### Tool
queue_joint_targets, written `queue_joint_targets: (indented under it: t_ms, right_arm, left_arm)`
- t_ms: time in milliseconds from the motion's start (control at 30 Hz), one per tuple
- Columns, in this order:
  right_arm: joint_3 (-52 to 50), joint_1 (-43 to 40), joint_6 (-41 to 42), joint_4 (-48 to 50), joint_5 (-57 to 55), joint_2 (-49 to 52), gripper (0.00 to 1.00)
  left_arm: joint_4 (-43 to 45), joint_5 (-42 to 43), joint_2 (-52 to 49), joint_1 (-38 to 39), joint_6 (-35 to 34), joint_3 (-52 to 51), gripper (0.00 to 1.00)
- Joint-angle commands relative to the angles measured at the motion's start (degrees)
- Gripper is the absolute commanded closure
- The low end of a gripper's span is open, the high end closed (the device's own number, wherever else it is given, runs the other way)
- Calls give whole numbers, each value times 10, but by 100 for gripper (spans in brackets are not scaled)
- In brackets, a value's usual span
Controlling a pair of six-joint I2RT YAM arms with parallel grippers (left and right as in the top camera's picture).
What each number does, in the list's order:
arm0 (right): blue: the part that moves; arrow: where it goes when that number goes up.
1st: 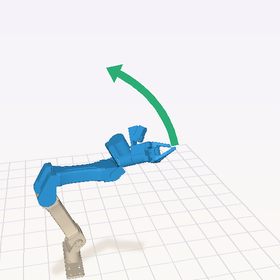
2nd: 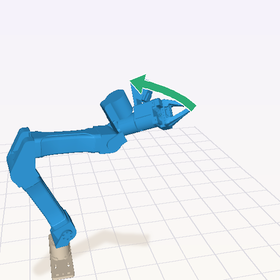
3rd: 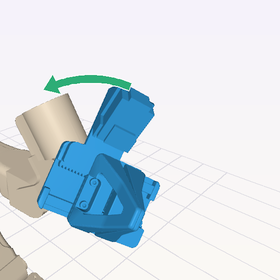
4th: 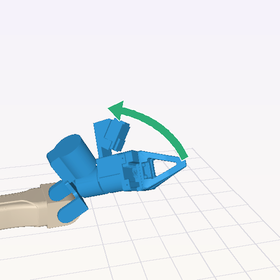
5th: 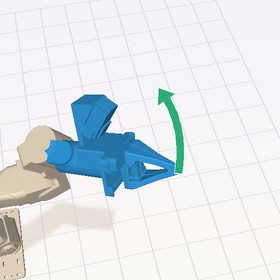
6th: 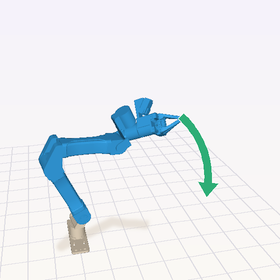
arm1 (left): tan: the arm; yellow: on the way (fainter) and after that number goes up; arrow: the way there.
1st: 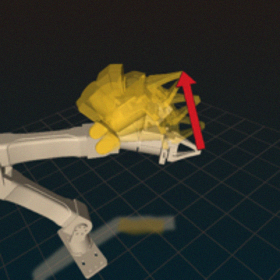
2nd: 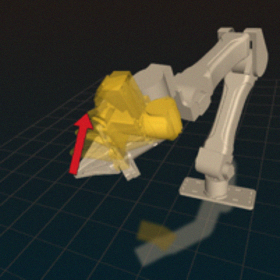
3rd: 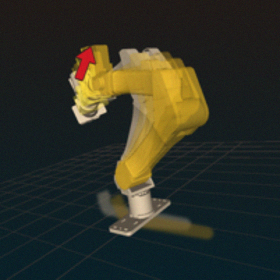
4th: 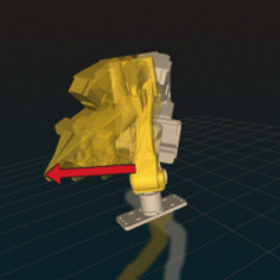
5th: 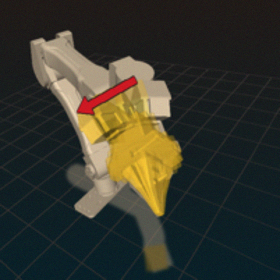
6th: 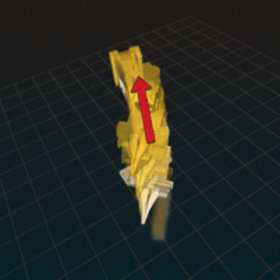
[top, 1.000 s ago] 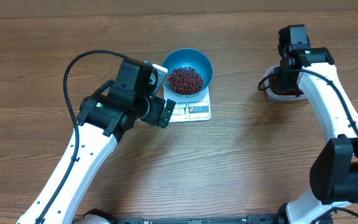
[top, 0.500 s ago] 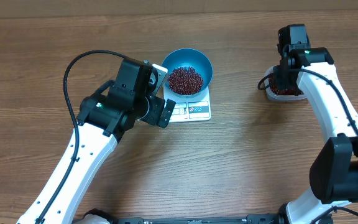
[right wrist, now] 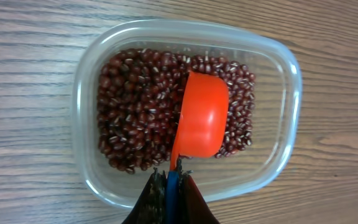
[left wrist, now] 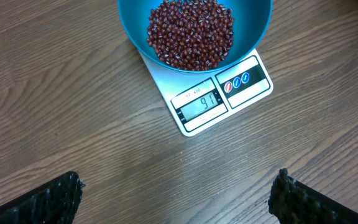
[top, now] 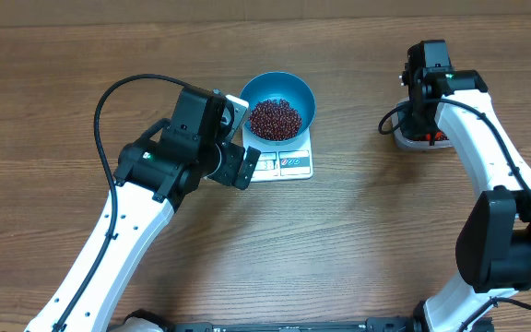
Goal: Scoop item into bowl and weigh 150g on scale
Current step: 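Lower the red cup into the beans and scoop with the right gripper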
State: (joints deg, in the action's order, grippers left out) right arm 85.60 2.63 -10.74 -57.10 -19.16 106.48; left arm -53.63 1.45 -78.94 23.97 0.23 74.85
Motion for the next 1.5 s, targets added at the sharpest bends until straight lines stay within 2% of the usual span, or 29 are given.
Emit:
queue_joint_targets:
  t_ms: [0, 300, 1067, 1467]
  right_arm:
    - [-2, -1, -2, -1, 46, 1, 96]
    - [-1, -1, -2, -9, 121, 0, 96]
    - [8, -5, 1, -13, 180, -30, 96]
    - [8, -94, 0, -7, 330, -30, 96]
  left_arm:
    - [1, -2, -5, 0, 11, 8, 1]
    - [1, -2, -5, 0, 11, 8, 1]
    - [1, -2, -5, 0, 11, 8, 1]
    - [1, -2, -5, 0, 11, 8, 1]
